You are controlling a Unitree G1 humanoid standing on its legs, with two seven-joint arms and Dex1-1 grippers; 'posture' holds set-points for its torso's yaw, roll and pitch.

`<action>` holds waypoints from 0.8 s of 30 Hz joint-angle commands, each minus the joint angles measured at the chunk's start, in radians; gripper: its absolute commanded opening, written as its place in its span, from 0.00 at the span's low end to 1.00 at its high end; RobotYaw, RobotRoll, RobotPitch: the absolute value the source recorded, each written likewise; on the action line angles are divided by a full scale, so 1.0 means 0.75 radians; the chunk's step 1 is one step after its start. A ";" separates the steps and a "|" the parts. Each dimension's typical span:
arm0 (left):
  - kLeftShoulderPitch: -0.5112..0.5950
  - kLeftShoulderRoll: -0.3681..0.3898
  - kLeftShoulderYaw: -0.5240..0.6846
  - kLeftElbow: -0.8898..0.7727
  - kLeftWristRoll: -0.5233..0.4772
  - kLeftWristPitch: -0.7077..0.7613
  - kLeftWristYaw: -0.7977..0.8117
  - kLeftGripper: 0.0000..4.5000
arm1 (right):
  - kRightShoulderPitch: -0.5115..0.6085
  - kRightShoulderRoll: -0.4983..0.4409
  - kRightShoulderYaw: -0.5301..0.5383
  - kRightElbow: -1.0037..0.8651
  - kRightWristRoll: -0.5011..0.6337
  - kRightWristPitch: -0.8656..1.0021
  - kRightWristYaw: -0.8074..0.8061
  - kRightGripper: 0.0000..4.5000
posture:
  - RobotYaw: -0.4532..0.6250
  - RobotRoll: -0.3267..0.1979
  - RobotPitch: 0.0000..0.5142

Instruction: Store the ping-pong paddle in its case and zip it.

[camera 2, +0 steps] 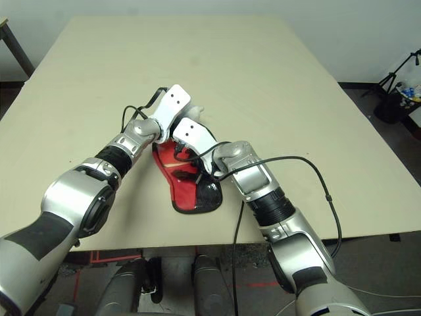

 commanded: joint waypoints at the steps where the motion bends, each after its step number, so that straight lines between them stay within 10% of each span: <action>1: 0.004 0.011 0.037 -0.024 -0.045 -0.006 -0.083 1.00 | 0.060 -0.009 0.041 0.138 -0.009 0.040 -0.008 1.00 | 0.32 0.62 0.29; 24: 0.036 0.234 0.135 -0.235 -0.259 0.171 -0.524 1.00 | 0.003 -0.083 -0.052 0.105 0.030 0.115 0.030 1.00 | 0.37 0.62 0.27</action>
